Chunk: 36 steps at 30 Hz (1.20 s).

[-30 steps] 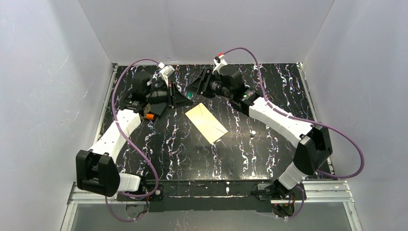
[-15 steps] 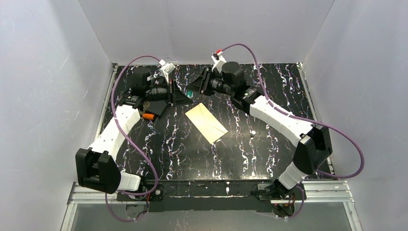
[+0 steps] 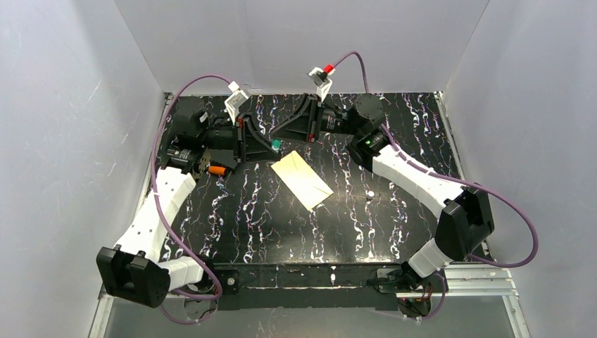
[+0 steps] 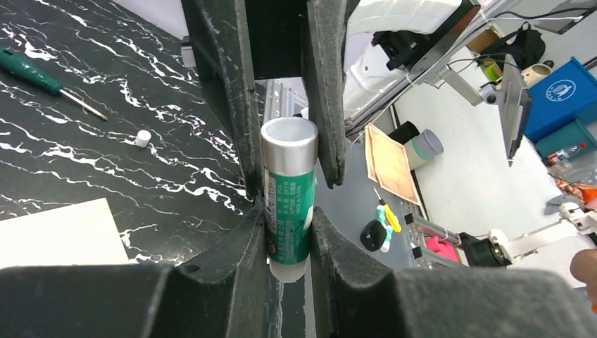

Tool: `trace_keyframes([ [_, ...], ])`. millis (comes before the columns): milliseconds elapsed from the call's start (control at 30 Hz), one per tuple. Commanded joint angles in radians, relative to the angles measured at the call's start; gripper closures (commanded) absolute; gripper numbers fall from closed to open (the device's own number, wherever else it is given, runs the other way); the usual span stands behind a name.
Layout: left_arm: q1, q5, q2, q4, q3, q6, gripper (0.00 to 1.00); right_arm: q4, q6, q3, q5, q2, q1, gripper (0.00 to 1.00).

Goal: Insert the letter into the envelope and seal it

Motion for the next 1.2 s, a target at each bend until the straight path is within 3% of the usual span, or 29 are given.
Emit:
trace_keyframes([
  [0,0.000,-0.078,0.004,0.011,0.015,0.027,1.00,-0.236,-0.124,0.100,0.008,-0.018,0.030,0.53],
  [33,0.001,-0.141,0.002,0.005,0.011,0.041,1.00,-0.421,-0.200,0.136,0.155,-0.024,0.037,0.35],
  [100,0.000,-0.309,-0.005,-0.010,-0.003,0.082,1.00,-0.671,-0.243,0.192,0.471,-0.027,0.046,0.23],
  [167,-0.001,-0.505,-0.008,-0.019,-0.020,0.127,1.00,-0.715,-0.191,0.181,0.640,-0.036,0.053,0.21],
  [267,-0.004,-0.627,0.004,-0.047,-0.019,0.210,1.00,-0.812,-0.149,0.198,0.767,-0.011,0.074,0.23],
  [500,-0.006,-0.640,0.015,-0.165,0.000,0.332,1.00,-0.744,-0.120,0.219,0.886,0.018,0.122,0.45],
  [700,-0.006,-0.622,0.015,-0.180,-0.006,0.340,1.00,-0.668,-0.123,0.249,0.807,0.062,0.125,0.31],
  [800,-0.007,-0.609,0.015,-0.181,-0.007,0.339,1.00,-0.690,-0.128,0.275,0.811,0.081,0.126,0.30],
  [1000,-0.007,-0.597,0.012,-0.177,-0.007,0.334,1.00,-0.749,-0.150,0.331,0.807,0.116,0.126,0.63],
  [1067,-0.006,-0.598,0.014,-0.185,-0.004,0.339,1.00,-0.748,-0.153,0.328,0.814,0.111,0.126,0.69],
  [1133,-0.007,-0.598,0.016,-0.200,-0.001,0.350,1.00,-0.752,-0.170,0.328,0.821,0.104,0.126,0.62],
  [1167,-0.006,-0.598,0.015,-0.207,-0.002,0.357,1.00,-0.754,-0.182,0.330,0.823,0.102,0.126,0.52],
])
